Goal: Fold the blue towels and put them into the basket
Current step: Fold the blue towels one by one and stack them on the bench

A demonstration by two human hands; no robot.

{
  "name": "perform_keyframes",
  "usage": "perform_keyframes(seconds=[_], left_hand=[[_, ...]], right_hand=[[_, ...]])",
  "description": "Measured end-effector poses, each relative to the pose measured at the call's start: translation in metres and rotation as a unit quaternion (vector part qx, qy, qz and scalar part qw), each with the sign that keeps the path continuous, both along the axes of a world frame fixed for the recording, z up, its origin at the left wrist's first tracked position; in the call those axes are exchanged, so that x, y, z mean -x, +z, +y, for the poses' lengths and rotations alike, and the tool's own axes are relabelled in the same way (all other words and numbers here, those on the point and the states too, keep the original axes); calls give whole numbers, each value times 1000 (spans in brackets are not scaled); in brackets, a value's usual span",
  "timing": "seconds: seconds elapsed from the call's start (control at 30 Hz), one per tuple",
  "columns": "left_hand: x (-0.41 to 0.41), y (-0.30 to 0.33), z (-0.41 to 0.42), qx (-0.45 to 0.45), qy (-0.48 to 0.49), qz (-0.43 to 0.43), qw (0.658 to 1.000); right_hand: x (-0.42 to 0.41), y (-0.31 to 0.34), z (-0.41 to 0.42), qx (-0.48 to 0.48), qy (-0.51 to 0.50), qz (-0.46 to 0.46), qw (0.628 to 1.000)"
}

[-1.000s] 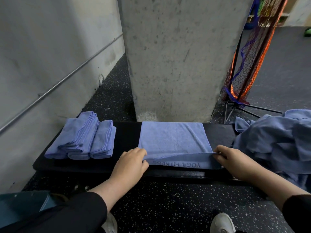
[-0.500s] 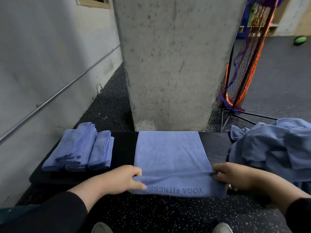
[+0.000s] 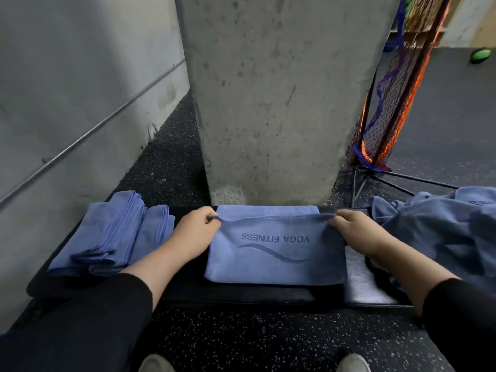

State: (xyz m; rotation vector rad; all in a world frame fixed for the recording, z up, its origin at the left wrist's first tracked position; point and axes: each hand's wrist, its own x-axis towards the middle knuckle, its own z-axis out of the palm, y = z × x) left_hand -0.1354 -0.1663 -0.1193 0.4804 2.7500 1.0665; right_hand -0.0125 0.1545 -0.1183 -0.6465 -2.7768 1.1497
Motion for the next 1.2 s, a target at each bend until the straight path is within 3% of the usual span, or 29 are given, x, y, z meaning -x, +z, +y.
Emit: perform_keyframes(seconds=[0.17, 0.4, 0.6, 0.7, 0.83, 0.93, 1.03, 1.13, 1.2], left_hand=[[23, -23, 14, 54, -28, -16, 998], [30, -32, 15, 134, -69, -32, 988], [4, -23, -9, 185, -162, -92, 965], [-8, -21, -24, 180, -183, -132, 958], [-17, -10, -35, 99, -176, -183, 962], [-21, 5, -31, -81, -121, -257, 955], [-16, 16, -24, -215, -68, -288, 931], [-1, 18, -6, -304, 3, -229, 925], [15, 15, 5, -297, 54, -160, 940]], right_hand=[[15, -21, -8, -68, 25, -82, 994], [14, -23, -17, -122, 21, -117, 985], [-22, -10, -18, -55, 109, -233, 965], [-42, -15, -15, 13, 125, -230, 965], [-50, -7, -16, 54, 141, -182, 972], [-47, 6, -18, 246, 77, -104, 960], [-34, 21, -22, 356, -2, -33, 934], [-12, 32, -25, 340, -79, 35, 937], [6, 32, -26, 288, -117, 52, 949]])
